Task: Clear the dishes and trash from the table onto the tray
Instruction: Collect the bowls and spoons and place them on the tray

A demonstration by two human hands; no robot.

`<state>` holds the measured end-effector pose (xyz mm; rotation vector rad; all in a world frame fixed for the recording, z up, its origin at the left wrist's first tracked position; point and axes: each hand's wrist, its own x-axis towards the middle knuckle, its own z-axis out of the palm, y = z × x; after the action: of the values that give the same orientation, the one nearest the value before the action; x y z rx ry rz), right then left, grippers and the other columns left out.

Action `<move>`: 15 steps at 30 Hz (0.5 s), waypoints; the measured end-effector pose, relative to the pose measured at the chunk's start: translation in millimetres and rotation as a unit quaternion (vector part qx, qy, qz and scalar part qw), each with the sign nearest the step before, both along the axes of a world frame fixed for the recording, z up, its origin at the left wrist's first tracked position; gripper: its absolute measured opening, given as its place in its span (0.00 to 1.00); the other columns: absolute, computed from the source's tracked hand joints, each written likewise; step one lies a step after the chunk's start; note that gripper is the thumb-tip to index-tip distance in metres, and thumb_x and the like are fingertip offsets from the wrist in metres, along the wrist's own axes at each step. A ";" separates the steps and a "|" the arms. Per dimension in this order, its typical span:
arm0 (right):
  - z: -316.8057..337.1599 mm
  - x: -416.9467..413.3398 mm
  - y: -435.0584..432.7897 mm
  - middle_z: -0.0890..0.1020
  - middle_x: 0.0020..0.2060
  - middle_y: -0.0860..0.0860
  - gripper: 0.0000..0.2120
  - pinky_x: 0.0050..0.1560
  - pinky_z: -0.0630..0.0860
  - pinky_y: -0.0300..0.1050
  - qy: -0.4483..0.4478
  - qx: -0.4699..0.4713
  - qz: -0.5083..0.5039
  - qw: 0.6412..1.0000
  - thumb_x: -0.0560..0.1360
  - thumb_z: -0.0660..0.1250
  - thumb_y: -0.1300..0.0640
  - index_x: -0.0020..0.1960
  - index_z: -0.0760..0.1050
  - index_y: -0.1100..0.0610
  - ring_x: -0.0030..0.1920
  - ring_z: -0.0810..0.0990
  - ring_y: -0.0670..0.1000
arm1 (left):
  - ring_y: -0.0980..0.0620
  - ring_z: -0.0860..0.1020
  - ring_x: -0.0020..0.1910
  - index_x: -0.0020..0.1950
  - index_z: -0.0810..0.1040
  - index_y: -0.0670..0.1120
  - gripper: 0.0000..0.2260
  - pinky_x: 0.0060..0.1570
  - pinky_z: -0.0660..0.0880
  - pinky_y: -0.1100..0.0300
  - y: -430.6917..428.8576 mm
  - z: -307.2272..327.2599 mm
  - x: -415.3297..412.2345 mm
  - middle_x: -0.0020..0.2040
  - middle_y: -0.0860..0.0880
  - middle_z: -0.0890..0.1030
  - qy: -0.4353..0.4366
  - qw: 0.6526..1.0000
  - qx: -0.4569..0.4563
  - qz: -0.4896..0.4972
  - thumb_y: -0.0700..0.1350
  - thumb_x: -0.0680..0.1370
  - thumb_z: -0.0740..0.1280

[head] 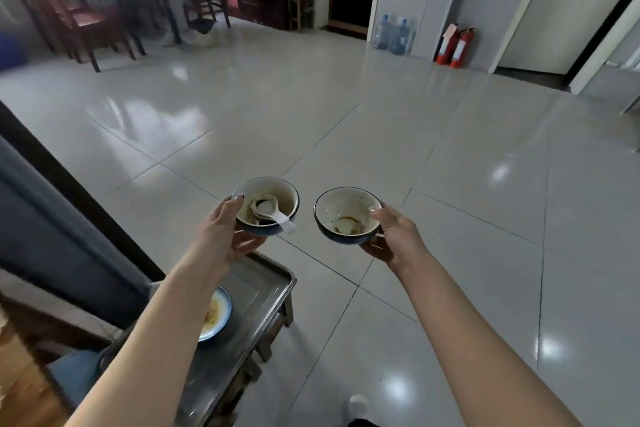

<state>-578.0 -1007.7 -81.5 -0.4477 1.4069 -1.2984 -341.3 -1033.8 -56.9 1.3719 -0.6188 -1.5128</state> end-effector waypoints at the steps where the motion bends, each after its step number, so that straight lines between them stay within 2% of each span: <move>1: -1.8 -0.4 -12.8 0.79 0.41 0.51 0.12 0.35 0.79 0.42 0.009 0.001 0.016 1.000 0.78 0.63 0.60 0.59 0.77 0.52 0.31 0.79 0.50 | 0.50 0.80 0.30 0.54 0.74 0.48 0.05 0.32 0.80 0.58 -6.5 -3.5 1.5 0.42 0.44 0.78 0.002 1.000 0.002 0.014 0.46 0.81 0.61; 4: -11.3 1.8 -57.6 0.79 0.42 0.51 0.12 0.38 0.78 0.43 0.022 -0.001 0.085 0.996 0.78 0.63 0.59 0.60 0.77 0.52 0.34 0.78 0.51 | 0.45 0.79 0.42 0.60 0.73 0.46 0.09 0.49 0.79 0.49 -25.6 -14.9 8.6 0.47 0.42 0.78 0.012 0.996 0.014 0.086 0.47 0.81 0.61; 5: -14.6 3.4 -70.4 0.79 0.42 0.51 0.11 0.38 0.78 0.43 0.027 -0.005 0.105 0.994 0.78 0.63 0.59 0.60 0.77 0.52 0.35 0.78 0.51 | 0.44 0.79 0.45 0.58 0.73 0.46 0.09 0.50 0.79 0.47 -28.5 -18.6 11.8 0.50 0.41 0.78 0.005 0.994 0.020 0.103 0.47 0.81 0.62; 8: -27.7 8.7 -110.0 0.80 0.43 0.50 0.11 0.38 0.77 0.42 0.025 -0.008 0.184 0.983 0.79 0.62 0.59 0.59 0.75 0.50 0.38 0.79 0.51 | 0.44 0.79 0.47 0.50 0.74 0.48 0.04 0.42 0.80 0.49 -37.1 -33.8 15.0 0.53 0.42 0.78 0.008 0.980 0.032 0.196 0.47 0.80 0.62; 12: -52.7 25.9 -141.1 0.81 0.43 0.50 0.11 0.42 0.77 0.44 0.003 0.003 0.247 0.969 0.79 0.62 0.61 0.59 0.74 0.51 0.39 0.79 0.51 | 0.47 0.80 0.42 0.47 0.72 0.49 0.05 0.30 0.81 0.57 -36.9 -53.5 6.4 0.47 0.45 0.78 0.039 0.960 0.039 0.273 0.46 0.82 0.59; 15: -78.3 43.8 -154.2 0.81 0.45 0.51 0.13 0.42 0.78 0.45 -0.014 0.033 0.283 0.958 0.79 0.62 0.61 0.63 0.73 0.53 0.42 0.80 0.52 | 0.47 0.80 0.44 0.51 0.74 0.50 0.07 0.33 0.80 0.59 -28.8 -77.0 11.0 0.50 0.46 0.79 0.019 0.953 0.039 0.299 0.47 0.83 0.57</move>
<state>-534.2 -1161.9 -159.9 -0.7226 1.1747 -0.7848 -330.4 -1062.6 -133.9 1.4186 -0.0920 -1.0719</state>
